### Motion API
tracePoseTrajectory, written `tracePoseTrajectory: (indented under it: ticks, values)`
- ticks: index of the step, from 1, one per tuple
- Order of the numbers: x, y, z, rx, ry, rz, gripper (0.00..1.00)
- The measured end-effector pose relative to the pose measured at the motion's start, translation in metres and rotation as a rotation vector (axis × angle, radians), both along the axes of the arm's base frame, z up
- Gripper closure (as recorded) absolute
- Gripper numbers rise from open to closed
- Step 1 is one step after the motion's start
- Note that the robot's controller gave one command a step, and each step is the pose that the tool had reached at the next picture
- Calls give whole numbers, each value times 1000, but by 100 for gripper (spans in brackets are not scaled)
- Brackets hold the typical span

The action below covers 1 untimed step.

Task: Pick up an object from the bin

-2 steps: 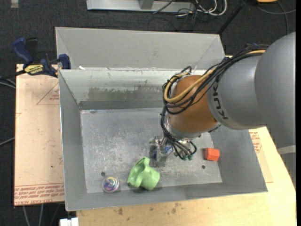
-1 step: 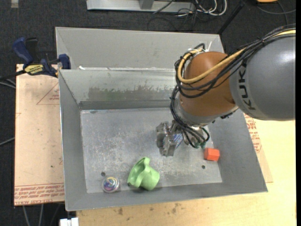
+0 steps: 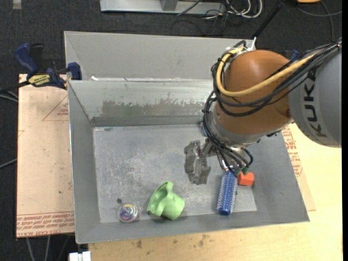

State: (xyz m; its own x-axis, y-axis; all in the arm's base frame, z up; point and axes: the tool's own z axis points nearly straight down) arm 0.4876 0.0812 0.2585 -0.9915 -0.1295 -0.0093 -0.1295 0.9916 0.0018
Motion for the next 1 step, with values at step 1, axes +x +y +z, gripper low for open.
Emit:
tracePoseTrajectory:
  ticks: [1]
  values:
    - [15, 28, -72, -2, 13, -435, 100]
